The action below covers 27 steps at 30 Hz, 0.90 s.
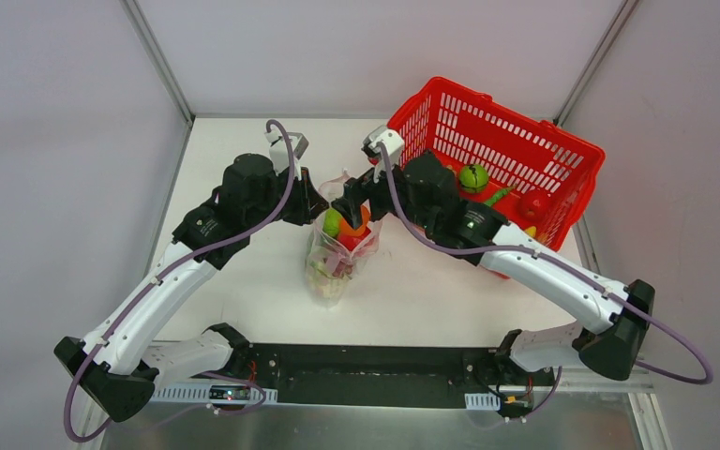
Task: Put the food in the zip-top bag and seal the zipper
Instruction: Place the fake fruit in the zipper food storage bag, then adjust the zipper food storage bag at the center of the board.
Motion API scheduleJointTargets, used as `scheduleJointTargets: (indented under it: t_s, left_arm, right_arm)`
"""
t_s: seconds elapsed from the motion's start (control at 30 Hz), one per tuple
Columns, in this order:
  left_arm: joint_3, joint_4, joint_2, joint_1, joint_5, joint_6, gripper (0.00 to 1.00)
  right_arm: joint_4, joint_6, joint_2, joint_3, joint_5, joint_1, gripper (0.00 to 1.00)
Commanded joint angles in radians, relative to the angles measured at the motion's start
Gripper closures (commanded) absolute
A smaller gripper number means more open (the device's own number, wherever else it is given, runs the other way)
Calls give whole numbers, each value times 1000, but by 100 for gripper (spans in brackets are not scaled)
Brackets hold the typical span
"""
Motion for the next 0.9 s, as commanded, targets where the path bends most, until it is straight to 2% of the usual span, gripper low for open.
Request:
scheduleJointTargets:
  t_s: [0.0, 0.27, 0.43, 0.53, 0.73, 0.87]
  left_arm:
    - [26, 30, -12, -1, -4, -7, 100]
    - [31, 29, -10, -1, -15, -8, 100]
    - [29, 25, -11, -1, -24, -8, 100]
    - [29, 23, -9, -1, -25, -8, 100]
    - [29, 26, -10, -1, -23, -10, 100]
    - [26, 22, -14, -1, -22, -7, 100]
  right_arm:
    - [101, -10, -100, -38, 48, 5, 15]
    - [202, 3, -239, -132, 112, 4, 13]
    - [136, 9, -271, -129, 224, 1, 12]
    - [1, 38, -237, -75, 214, -25, 12]
    - [-297, 70, -104, 57, 32, -45, 21]
    - [-369, 69, -65, 106, 74, -45, 30]
